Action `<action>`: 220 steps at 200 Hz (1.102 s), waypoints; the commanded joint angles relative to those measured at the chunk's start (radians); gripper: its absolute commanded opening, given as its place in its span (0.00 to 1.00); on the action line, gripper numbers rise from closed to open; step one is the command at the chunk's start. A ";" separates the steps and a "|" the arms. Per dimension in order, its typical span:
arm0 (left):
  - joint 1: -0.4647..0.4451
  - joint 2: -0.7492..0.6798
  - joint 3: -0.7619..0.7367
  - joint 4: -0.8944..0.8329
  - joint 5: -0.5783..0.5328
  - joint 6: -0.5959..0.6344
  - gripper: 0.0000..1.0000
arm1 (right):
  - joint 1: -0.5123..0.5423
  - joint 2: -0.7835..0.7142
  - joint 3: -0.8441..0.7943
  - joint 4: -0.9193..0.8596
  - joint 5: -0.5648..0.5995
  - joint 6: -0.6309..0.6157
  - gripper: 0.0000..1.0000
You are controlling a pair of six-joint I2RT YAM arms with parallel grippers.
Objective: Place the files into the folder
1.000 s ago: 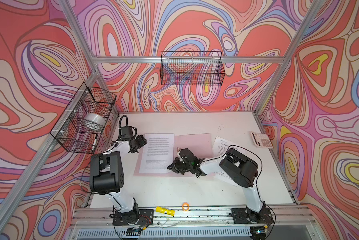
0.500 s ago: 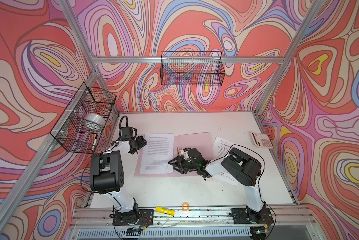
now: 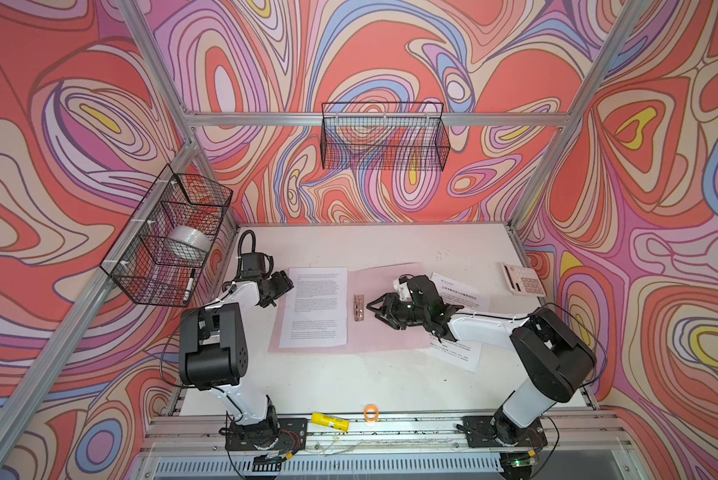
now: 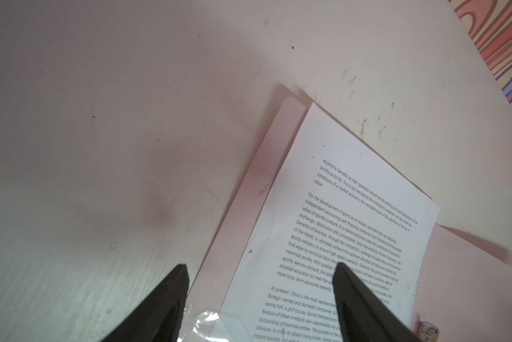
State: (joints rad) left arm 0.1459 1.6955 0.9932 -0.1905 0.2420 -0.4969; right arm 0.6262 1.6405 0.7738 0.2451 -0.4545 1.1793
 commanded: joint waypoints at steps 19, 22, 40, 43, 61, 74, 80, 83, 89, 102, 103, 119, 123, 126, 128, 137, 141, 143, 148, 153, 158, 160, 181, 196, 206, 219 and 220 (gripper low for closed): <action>0.013 -0.007 0.019 -0.009 0.000 0.024 0.78 | -0.008 -0.052 -0.069 -0.175 0.075 -0.093 0.53; 0.013 -0.007 0.020 -0.009 -0.002 0.023 0.78 | -0.009 -0.054 -0.074 -0.179 0.082 -0.095 0.53; 0.017 -0.008 0.020 -0.009 -0.010 0.033 0.80 | -0.021 -0.049 -0.102 -0.172 0.104 -0.113 0.52; 0.018 -0.008 0.021 -0.010 -0.013 0.035 0.80 | -0.025 -0.046 -0.108 -0.166 0.102 -0.112 0.52; 0.028 -0.008 0.018 -0.005 -0.009 0.040 0.82 | -0.042 -0.022 -0.133 -0.130 0.097 -0.114 0.50; 0.033 -0.004 0.019 0.003 0.006 0.041 0.82 | -0.049 -0.002 -0.140 -0.122 0.099 -0.127 0.50; 0.034 -0.003 0.021 0.005 0.014 0.043 0.83 | -0.052 0.006 -0.144 -0.117 0.097 -0.129 0.50; 0.035 -0.002 0.021 0.006 0.019 0.044 0.83 | -0.054 0.010 -0.146 -0.113 0.097 -0.131 0.50; 0.036 -0.001 0.020 0.013 0.032 0.047 0.83 | -0.055 0.018 -0.149 -0.104 0.096 -0.134 0.49; 0.040 0.005 0.019 0.029 0.065 0.046 0.82 | -0.061 0.037 -0.151 -0.095 0.091 -0.138 0.49; 0.040 0.006 0.019 0.031 0.069 0.046 0.82 | -0.061 0.038 -0.151 -0.093 0.090 -0.138 0.49; 0.049 0.015 0.000 0.095 0.172 0.030 0.79 | -0.069 0.064 -0.153 -0.073 0.079 -0.139 0.48; 0.053 0.017 -0.005 0.114 0.198 0.022 0.78 | -0.070 0.069 -0.154 -0.067 0.076 -0.141 0.48; 0.053 0.018 -0.010 0.130 0.220 0.016 0.77 | -0.071 0.073 -0.153 -0.063 0.073 -0.141 0.48; 0.054 0.018 -0.013 0.140 0.234 0.013 0.77 | -0.071 0.076 -0.153 -0.063 0.073 -0.142 0.48; 0.054 0.023 -0.018 0.171 0.281 0.001 0.73 | -0.071 0.086 -0.151 -0.059 0.071 -0.144 0.47; 0.054 0.025 -0.019 0.180 0.300 -0.002 0.72 | -0.072 0.090 -0.151 -0.052 0.069 -0.144 0.47; 0.055 0.027 -0.020 0.186 0.310 -0.005 0.71 | -0.072 0.093 -0.151 -0.048 0.067 -0.144 0.47; 0.054 0.029 -0.023 0.201 0.332 -0.011 0.70 | -0.074 0.101 -0.150 -0.041 0.060 -0.144 0.47; 0.054 0.032 -0.027 0.221 0.360 -0.015 0.69 | -0.075 0.108 -0.149 -0.036 0.055 -0.143 0.47; 0.055 0.038 -0.028 0.235 0.385 -0.023 0.67 | -0.075 0.116 -0.147 -0.030 0.050 -0.143 0.47; 0.055 0.040 -0.029 0.241 0.394 -0.026 0.67 | -0.075 0.120 -0.146 -0.027 0.048 -0.143 0.47; 0.055 0.064 -0.025 0.265 0.432 -0.043 0.62 | -0.077 0.162 -0.142 -0.003 0.029 -0.139 0.47; 0.055 0.060 -0.023 0.232 0.379 -0.029 0.62 | -0.078 0.181 -0.146 0.012 0.022 -0.134 0.46; 0.060 0.043 -0.032 0.224 0.347 -0.017 0.64 | -0.080 0.194 -0.149 0.014 0.021 -0.134 0.46; 0.061 0.017 -0.040 0.214 0.315 -0.004 0.70 | -0.086 0.212 -0.163 0.028 0.015 -0.125 0.46; 0.061 0.015 -0.041 0.214 0.313 -0.004 0.70 | -0.087 0.213 -0.163 0.029 0.014 -0.124 0.46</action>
State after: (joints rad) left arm 0.1974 1.7424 0.9730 0.0223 0.5938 -0.5194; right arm 0.5507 1.7683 0.6624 0.3935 -0.4789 1.0554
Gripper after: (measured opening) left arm 0.655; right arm 0.458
